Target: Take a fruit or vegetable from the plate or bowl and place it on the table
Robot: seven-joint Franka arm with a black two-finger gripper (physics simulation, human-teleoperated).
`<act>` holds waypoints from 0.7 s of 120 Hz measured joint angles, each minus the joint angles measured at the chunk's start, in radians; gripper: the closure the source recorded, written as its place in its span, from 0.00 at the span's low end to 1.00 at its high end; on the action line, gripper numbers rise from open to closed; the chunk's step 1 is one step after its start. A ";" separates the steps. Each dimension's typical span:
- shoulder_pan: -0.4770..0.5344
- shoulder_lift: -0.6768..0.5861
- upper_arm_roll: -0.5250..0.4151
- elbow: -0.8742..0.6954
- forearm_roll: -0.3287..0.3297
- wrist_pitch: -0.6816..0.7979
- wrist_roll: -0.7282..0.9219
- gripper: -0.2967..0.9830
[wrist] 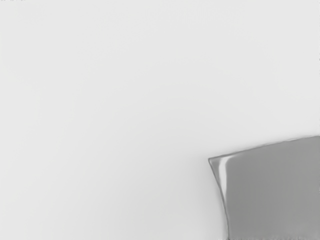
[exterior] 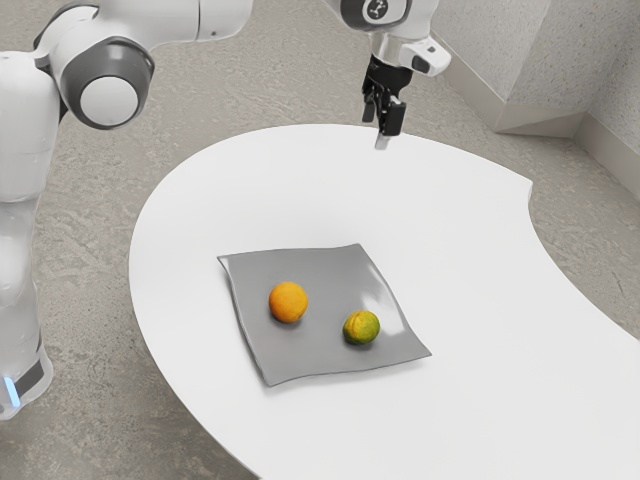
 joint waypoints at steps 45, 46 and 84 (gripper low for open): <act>0.000 -0.001 0.004 -0.001 -0.006 -0.003 0.035 0.23; 0.000 -0.001 0.004 -0.001 -0.007 -0.003 0.036 0.23; -0.009 0.036 -0.192 -0.045 -0.008 0.037 0.051 0.23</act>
